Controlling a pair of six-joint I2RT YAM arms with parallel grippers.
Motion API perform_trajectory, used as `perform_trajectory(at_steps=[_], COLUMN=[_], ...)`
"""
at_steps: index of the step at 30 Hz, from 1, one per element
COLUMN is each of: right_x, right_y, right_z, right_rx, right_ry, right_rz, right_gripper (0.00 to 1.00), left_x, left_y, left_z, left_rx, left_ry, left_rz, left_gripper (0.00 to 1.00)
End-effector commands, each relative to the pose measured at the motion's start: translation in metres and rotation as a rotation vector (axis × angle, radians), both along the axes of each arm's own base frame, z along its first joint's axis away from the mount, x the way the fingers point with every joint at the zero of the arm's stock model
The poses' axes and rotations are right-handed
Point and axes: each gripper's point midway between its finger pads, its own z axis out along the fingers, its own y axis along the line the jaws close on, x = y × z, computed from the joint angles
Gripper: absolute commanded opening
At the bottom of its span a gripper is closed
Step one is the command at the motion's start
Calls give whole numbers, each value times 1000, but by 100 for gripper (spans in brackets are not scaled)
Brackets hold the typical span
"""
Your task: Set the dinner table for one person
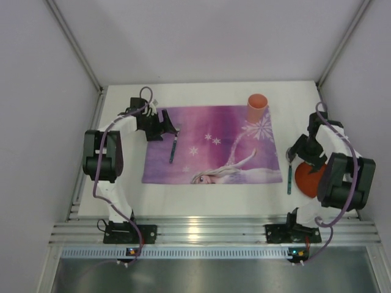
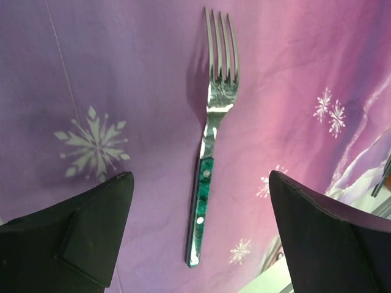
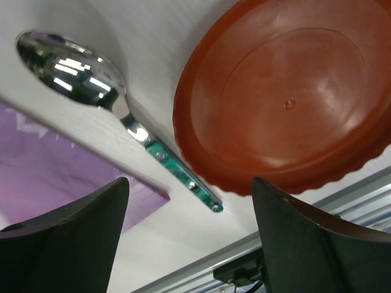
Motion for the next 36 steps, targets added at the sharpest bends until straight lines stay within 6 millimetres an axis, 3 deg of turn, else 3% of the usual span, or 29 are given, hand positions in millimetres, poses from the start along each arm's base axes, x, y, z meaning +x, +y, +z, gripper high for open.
perform_trajectory(at_steps=[1, 5, 10, 14, 16, 17, 19, 22, 26, 28, 29, 32, 33, 35, 36], right_x=[24, 35, 43, 45, 41, 39, 39, 42, 55, 60, 72, 93, 92, 102, 99], right_y=[-20, -30, -41, -46, -47, -46, -44, -48, -68, -55, -47, 21, 61, 109, 150], right_z=[-22, -41, -65, -77, -83, -86, -89, -69, 0, 38, 61, 113, 119, 133, 127], right_rx=[-55, -73, -92, -104, -106, -104, -94, -118, -262, -285, -300, -313, -295, -238, -205], right_ry=[0, 59, 126, 167, 185, 193, 195, 170, 84, 10, -54, -204, -218, -292, -280], right_rz=[-42, -37, -36, -37, -35, -31, -16, 5, 10, 58, 78, 215, 308, 342, 427], right_gripper=[79, 68, 54, 22, 13, 3, 0, 0, 0, 0, 0, 0, 0, 0, 0], left_x=[-2, -15, -29, -35, -36, -37, -38, -39, -40, -40, -40, -43, -44, -48, -49], left_y=[-10, -13, -14, -9, -8, -7, -7, -7, -8, -5, -4, 0, 1, 5, 6], left_z=[45, 66, 68, 67, 67, 67, 66, 65, 76, 78, 84, 94, 97, 104, 107], left_rx=[-67, -100, -105, -69, -62, -56, -54, -54, -67, -59, -57, -46, -44, -32, -27], left_ry=[-94, -131, -127, -126, -132, -131, -128, -120, -138, -144, -159, -179, -179, -190, -193], left_rz=[2, 6, 5, 4, 2, 5, 3, 6, 20, 45, 54, 91, 106, 125, 131], left_gripper=[97, 97, 97, 96, 97, 96, 96, 96, 96, 96, 96, 96, 97, 97, 96])
